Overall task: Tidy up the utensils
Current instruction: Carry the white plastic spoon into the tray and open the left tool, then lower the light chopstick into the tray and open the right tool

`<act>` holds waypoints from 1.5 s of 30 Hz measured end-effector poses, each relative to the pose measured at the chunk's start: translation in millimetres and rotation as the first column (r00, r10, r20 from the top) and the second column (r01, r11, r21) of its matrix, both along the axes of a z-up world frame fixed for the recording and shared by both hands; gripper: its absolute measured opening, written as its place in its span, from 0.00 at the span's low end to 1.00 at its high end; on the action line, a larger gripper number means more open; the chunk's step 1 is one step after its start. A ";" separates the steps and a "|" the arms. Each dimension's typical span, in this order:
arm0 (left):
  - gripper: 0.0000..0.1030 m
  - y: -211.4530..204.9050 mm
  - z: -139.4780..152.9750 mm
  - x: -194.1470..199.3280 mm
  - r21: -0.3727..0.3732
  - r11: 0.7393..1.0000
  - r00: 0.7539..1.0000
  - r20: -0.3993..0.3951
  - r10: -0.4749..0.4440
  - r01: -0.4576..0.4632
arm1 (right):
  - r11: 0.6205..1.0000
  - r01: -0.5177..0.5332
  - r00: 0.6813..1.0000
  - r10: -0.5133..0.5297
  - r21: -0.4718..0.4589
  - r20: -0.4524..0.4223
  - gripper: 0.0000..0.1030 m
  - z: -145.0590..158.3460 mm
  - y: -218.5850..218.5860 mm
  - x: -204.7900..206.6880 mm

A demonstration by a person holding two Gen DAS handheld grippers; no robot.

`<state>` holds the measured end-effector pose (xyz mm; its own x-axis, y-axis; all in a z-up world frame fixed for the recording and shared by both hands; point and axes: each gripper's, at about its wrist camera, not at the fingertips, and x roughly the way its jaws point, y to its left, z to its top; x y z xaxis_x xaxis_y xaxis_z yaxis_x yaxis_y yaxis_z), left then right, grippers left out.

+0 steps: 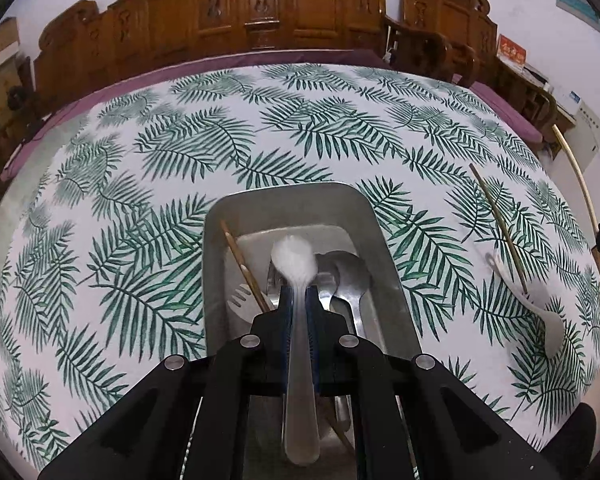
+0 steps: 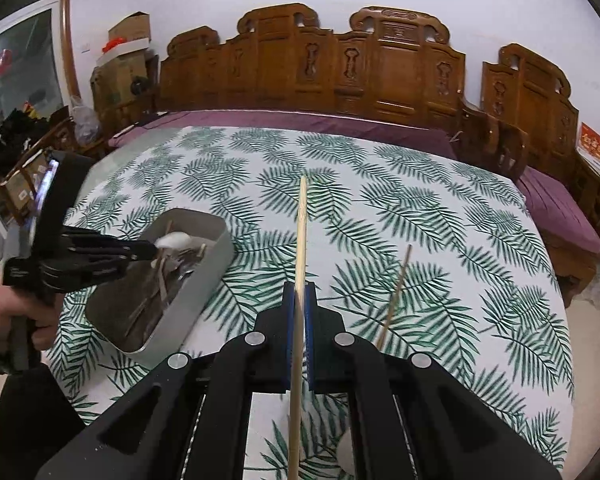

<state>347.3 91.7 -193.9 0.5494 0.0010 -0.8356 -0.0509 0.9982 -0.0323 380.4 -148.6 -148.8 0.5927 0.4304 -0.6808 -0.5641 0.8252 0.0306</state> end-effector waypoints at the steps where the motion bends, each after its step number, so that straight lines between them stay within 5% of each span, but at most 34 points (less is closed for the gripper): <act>1: 0.09 0.1 -0.4 0.0 -0.001 1.000 1.000 -0.002 -0.002 0.002 | 1.000 -0.007 1.000 0.007 0.001 0.000 0.06 0.3 3.7 -0.6; 18: 0.16 34.5 53.2 -64.3 -0.006 1.000 0.994 0.103 -0.030 0.031 | 0.990 -0.133 0.990 0.135 0.042 -0.041 0.06 4.9 104.2 -1.5; 25: 0.35 61.8 59.5 -90.3 -0.022 1.000 0.993 0.117 -0.007 0.010 | 0.985 -0.137 0.985 0.147 0.106 -0.096 0.06 -5.2 144.1 2.8; 31: 0.66 84.2 54.5 -106.8 -0.032 0.999 0.993 0.112 0.033 -0.029 | 0.987 -0.132 0.980 0.144 0.097 -0.134 0.06 -18.6 175.0 7.0; 45: 0.70 100.1 45.3 -122.1 -0.041 0.998 0.993 0.105 0.054 -0.050 | 0.998 -0.061 0.970 0.066 0.027 -0.233 0.06 -72.4 193.3 16.7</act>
